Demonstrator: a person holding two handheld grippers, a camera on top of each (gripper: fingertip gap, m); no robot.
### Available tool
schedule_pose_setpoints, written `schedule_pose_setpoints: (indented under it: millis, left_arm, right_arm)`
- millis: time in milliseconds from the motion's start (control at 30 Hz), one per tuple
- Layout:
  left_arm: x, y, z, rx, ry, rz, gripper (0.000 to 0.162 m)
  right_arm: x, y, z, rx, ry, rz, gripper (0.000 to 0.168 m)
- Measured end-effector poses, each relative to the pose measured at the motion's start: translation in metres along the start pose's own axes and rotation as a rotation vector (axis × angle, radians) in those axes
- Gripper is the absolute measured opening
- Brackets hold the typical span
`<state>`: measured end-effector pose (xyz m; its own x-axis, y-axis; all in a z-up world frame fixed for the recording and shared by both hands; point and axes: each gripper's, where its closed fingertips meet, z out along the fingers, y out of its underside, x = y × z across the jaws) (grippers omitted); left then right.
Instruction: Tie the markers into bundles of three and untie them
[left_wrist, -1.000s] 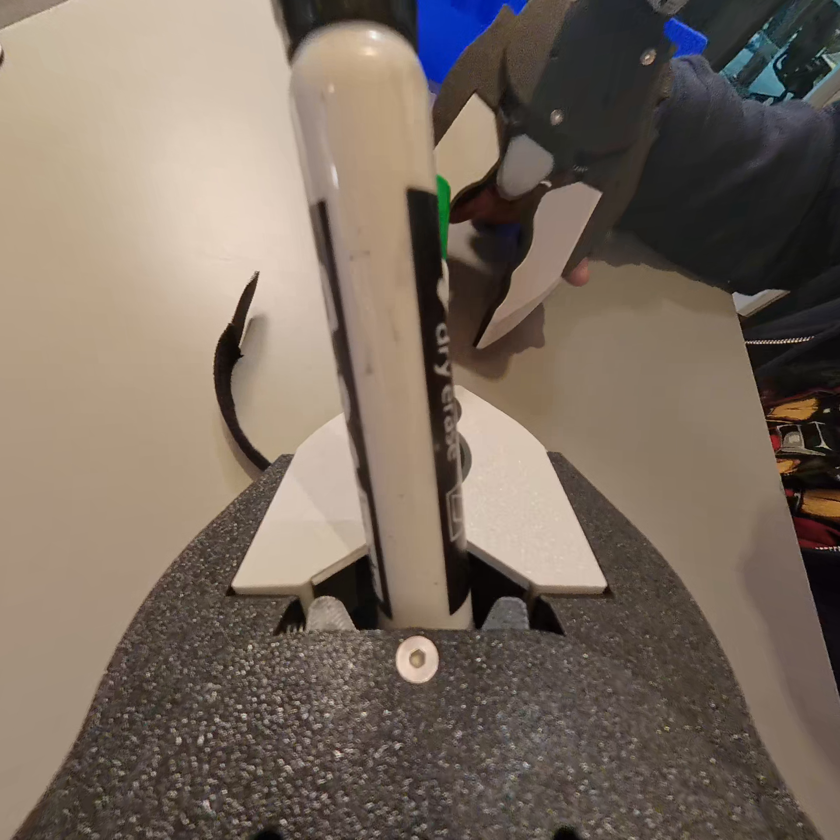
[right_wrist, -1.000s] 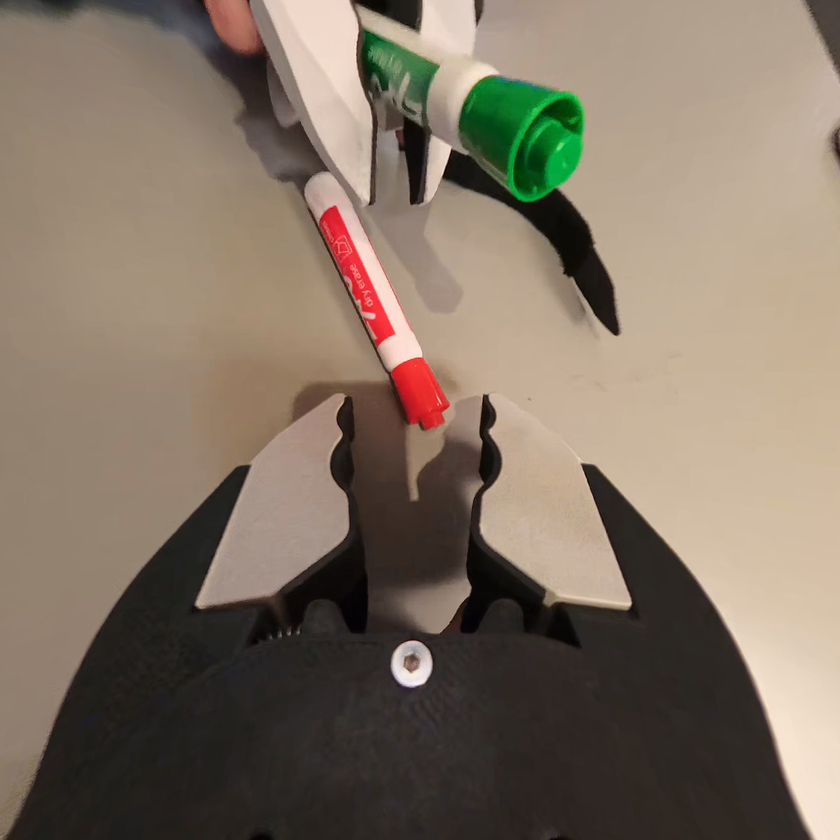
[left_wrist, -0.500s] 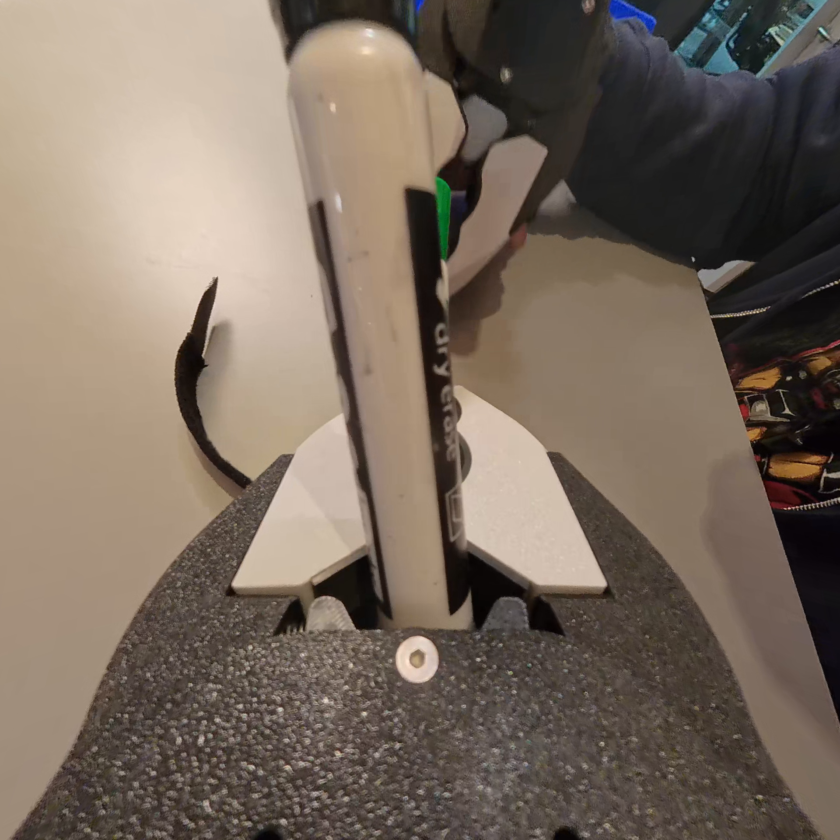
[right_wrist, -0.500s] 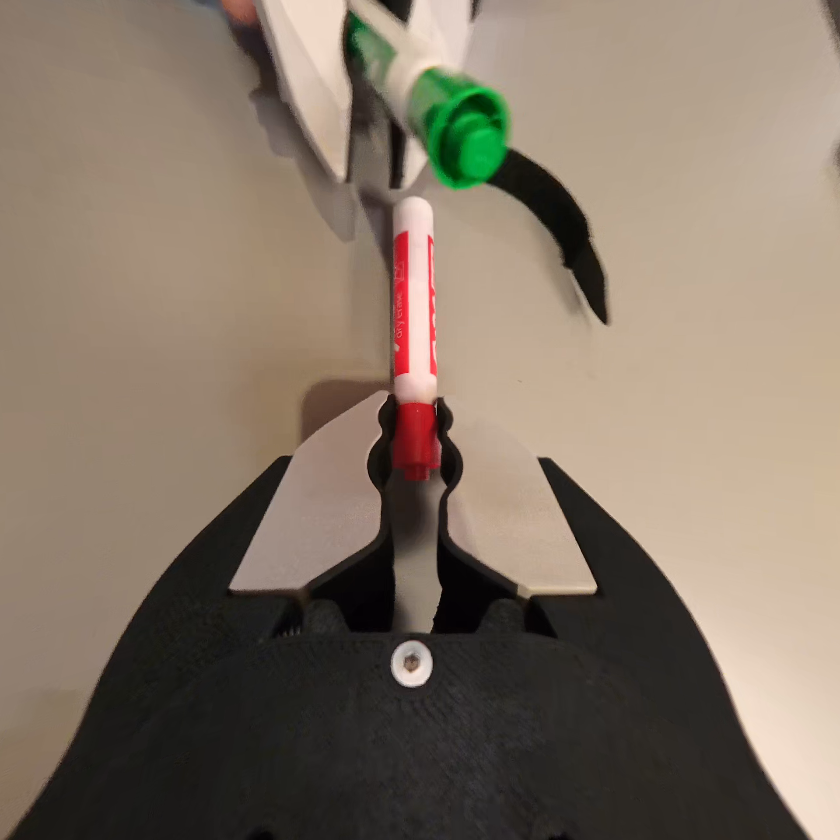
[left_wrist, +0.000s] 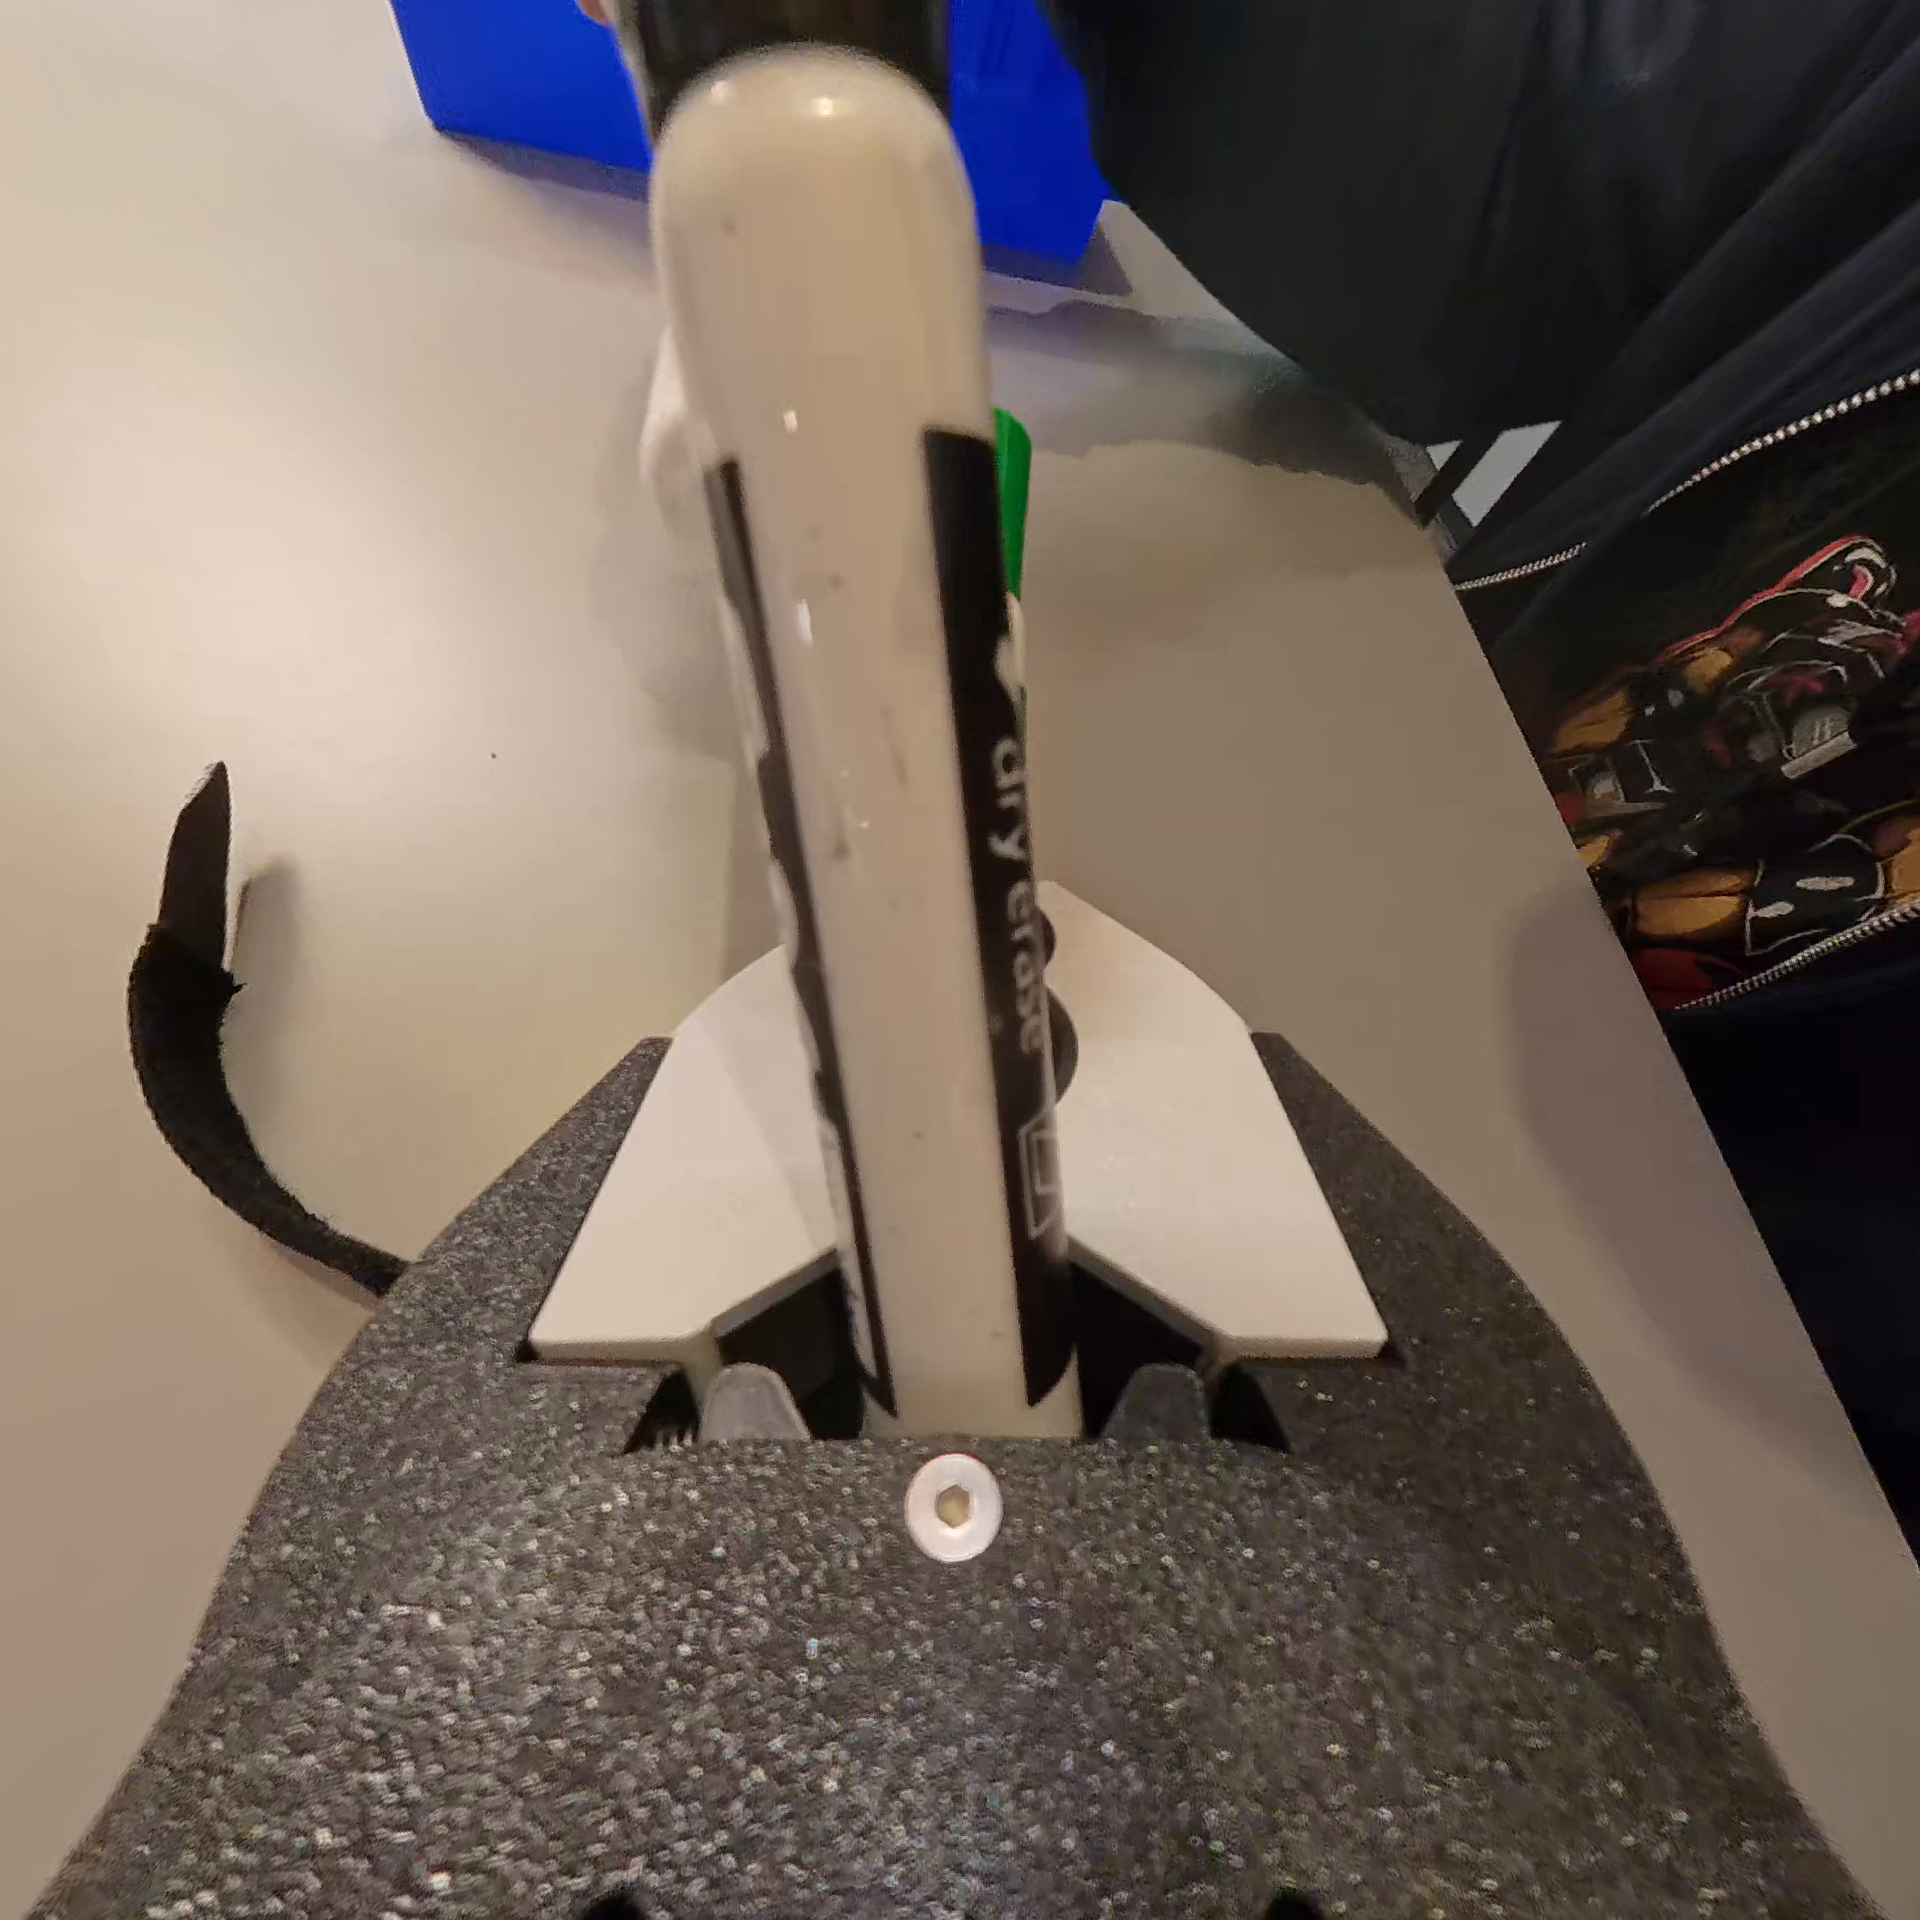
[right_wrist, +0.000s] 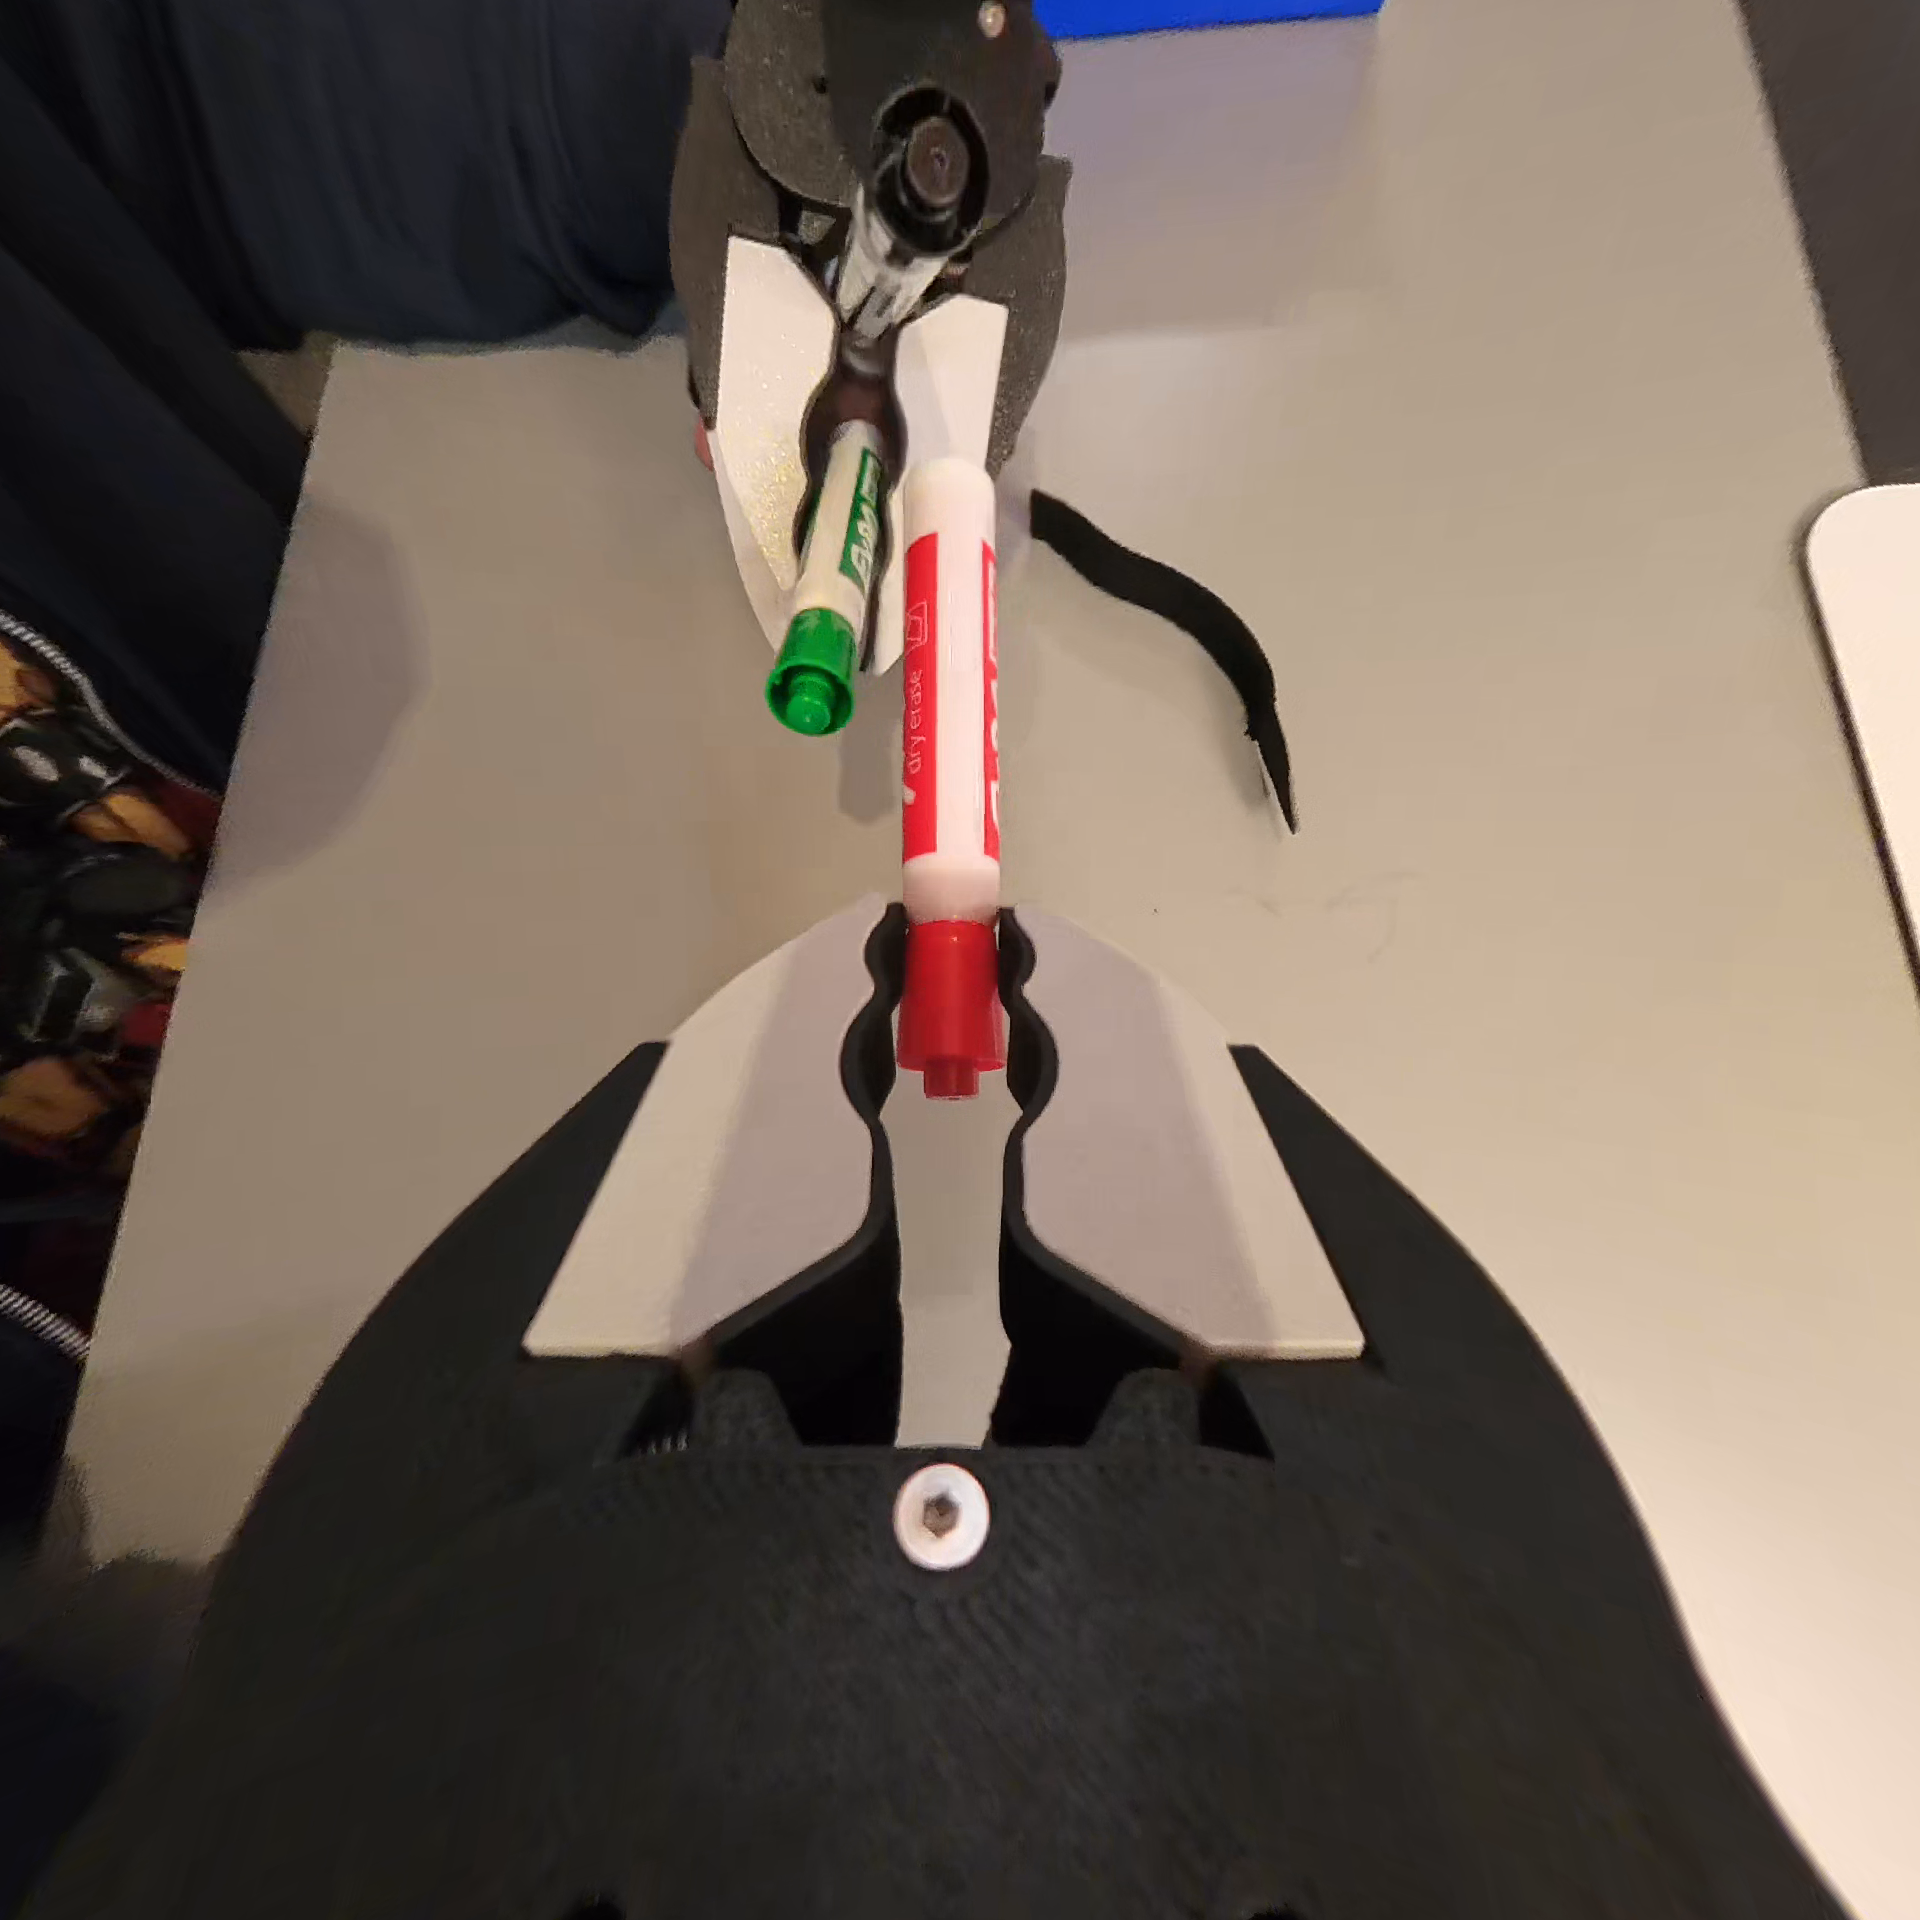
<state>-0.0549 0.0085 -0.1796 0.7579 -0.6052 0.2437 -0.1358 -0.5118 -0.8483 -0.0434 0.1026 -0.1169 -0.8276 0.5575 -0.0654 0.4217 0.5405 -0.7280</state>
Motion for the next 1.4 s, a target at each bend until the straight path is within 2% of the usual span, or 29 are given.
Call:
schedule_pose_setpoints:
  millis: [133,300,533,1000,1400]
  left_arm:
    - [0.003,-0.001,0.001,0.001,0.011,0.021,0.020]
    - [0.005,0.002,0.005,-0.024,0.009,0.034,0.020]
    - [0.004,0.003,0.006,-0.034,0.000,0.032,0.020]
    - [0.001,0.008,0.011,-0.079,-0.028,0.033,0.020]
    - [-0.008,0.019,0.016,-0.158,-0.083,0.003,0.020]
  right_arm:
    - [-0.010,-0.011,0.005,-0.093,-0.158,0.002,0.016]
    - [-0.017,-0.020,0.027,-0.221,-0.237,0.017,0.016]
    - [-0.019,-0.023,0.046,-0.257,-0.255,0.100,0.016]
    - [-0.023,-0.014,0.051,-0.330,-0.232,0.125,0.016]
    - [-0.021,-0.004,0.064,-0.109,-0.244,0.251,0.017]
